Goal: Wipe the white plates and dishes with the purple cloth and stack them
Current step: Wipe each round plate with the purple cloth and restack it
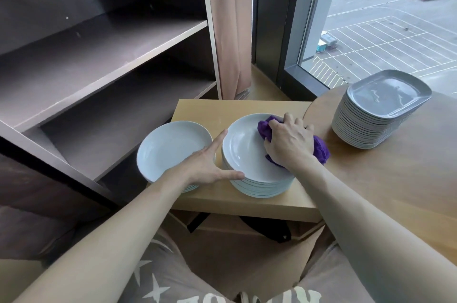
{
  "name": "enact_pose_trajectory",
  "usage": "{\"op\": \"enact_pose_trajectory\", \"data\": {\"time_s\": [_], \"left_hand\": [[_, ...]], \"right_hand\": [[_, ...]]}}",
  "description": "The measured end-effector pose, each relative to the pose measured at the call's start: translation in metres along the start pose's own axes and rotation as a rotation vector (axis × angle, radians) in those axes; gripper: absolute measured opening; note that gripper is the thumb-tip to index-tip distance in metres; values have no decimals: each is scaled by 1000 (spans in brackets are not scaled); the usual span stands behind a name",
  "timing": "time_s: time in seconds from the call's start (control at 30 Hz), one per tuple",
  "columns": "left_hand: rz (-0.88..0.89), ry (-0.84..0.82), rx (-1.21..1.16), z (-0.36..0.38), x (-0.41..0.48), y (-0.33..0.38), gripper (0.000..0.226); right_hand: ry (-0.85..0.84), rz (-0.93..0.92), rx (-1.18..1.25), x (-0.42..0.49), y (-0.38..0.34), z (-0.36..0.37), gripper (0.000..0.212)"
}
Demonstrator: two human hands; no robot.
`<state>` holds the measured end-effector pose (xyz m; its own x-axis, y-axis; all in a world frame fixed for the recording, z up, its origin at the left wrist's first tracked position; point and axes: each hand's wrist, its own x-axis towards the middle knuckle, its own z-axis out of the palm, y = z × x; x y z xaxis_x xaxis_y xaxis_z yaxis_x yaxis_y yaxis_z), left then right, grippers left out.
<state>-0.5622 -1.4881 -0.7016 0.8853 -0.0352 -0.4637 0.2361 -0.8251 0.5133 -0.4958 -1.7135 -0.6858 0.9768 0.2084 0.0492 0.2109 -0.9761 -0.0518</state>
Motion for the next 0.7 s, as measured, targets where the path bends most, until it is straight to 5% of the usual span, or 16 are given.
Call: {"op": "enact_pose_trajectory", "data": {"time_s": [0.2,0.7], "left_hand": [[1,7,-9,3,-2,0,130],[-17,10,-1,1,-10,8,134]], "right_hand": [[-46,-62,217,12,-26,11,37],[-275,-326,289,-23,-38,-6,28]]}}
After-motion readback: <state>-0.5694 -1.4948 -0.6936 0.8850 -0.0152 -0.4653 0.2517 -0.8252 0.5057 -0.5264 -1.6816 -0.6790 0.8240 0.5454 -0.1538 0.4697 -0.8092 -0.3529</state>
